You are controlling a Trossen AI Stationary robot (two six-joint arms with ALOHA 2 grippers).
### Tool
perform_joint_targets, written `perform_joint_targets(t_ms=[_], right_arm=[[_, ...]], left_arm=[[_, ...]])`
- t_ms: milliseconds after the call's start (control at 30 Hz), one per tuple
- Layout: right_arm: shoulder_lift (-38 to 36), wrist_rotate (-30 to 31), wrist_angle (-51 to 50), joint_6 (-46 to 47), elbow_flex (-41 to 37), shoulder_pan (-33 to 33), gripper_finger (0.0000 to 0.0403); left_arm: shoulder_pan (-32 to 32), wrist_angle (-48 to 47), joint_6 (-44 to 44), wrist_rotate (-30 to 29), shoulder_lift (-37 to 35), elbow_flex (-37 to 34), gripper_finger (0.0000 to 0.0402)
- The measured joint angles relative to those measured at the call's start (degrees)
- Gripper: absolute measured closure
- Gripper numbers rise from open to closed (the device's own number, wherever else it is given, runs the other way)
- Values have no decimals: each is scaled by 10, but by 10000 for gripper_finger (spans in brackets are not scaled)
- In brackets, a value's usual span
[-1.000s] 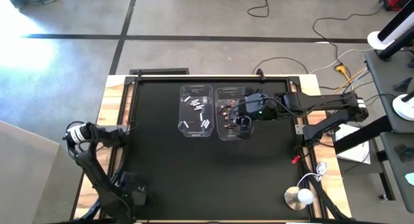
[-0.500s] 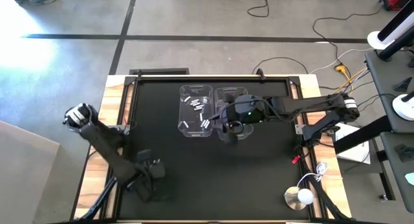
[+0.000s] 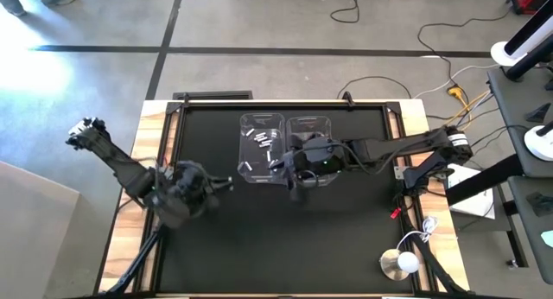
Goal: Sort batteries
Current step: Put the white battery into the left transparent bin
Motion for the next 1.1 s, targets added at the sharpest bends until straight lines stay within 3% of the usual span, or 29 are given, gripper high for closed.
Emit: perform_joint_targets(t_ms=[133,400,667,867,1000,1100], right_arm=[[26,-1,84,52,0,0,193],[85,-29,194,154,0,-4,183],[88,-26,287,178,0,-9,183],[88,-25,294,186,0,-12,189],[88,-28,292,181,0,-11,219],[88,-28,287,166,0,-12,266]], left_arm=[[25,104,95,-36,-19,0,384],[49,320,294,-32,-8,0,384],[52,336,313,-33,9,0,384],[53,341,313,-33,40,3,384],[53,342,313,-31,47,3,384],[53,339,314,-28,46,3,384]])
